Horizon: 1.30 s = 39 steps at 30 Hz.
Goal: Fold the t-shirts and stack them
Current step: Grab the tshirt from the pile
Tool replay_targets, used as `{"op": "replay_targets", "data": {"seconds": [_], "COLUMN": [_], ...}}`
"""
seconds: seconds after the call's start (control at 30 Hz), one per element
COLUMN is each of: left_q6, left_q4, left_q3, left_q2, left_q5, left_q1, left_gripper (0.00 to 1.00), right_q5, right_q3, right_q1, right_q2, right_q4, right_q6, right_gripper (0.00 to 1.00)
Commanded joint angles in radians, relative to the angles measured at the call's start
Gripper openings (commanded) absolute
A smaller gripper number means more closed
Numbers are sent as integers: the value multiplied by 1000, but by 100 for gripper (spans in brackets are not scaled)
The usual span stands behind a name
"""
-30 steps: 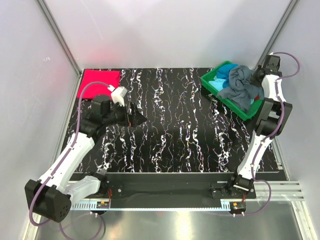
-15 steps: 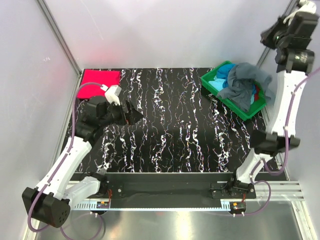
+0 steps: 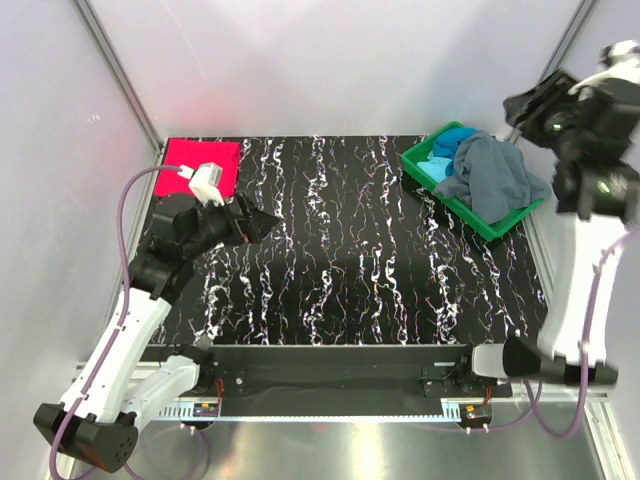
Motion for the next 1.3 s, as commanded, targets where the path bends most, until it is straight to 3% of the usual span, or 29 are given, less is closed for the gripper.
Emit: {"op": "replay_targets", "data": {"seconds": [0.0, 0.1, 0.2, 0.33, 0.57, 0.77, 0.83, 0.9, 0.97, 1.17, 1.27], "left_q6": [37, 58, 72, 86, 92, 92, 92, 92, 92, 83, 78], "left_q4": [25, 25, 25, 25, 28, 26, 26, 26, 26, 28, 31], "left_q3": [-5, -35, -66, -95, -97, -100, -101, -103, -106, -106, -98], "left_q2": [-6, 3, 12, 31, 50, 52, 50, 49, 46, 54, 60], "left_q5": [8, 15, 15, 34, 41, 38, 34, 31, 24, 29, 28], "left_q1": [2, 4, 4, 2, 2, 2, 2, 2, 4, 4, 2], "left_gripper": [99, 99, 99, 99, 99, 99, 99, 99, 99, 99, 99], "right_q5": [227, 301, 266, 255, 242, 140, 73, 74, 99, 233, 289], "right_q3": [-211, -285, -320, -366, -282, -207, -193, -179, -170, -122, -3], "right_q1": [-13, -48, -88, -90, -104, -105, -105, -105, -105, -69, -12], "right_q2": [139, 234, 359, 467, 669, 749, 768, 780, 774, 630, 533], "right_q4": [4, 22, 30, 97, 133, 179, 197, 202, 200, 153, 53], "right_q6": [-49, -117, -146, -247, -319, -362, -384, -387, -369, -336, -336], "right_gripper": [56, 58, 62, 73, 70, 67, 60, 46, 0, 0, 0]}}
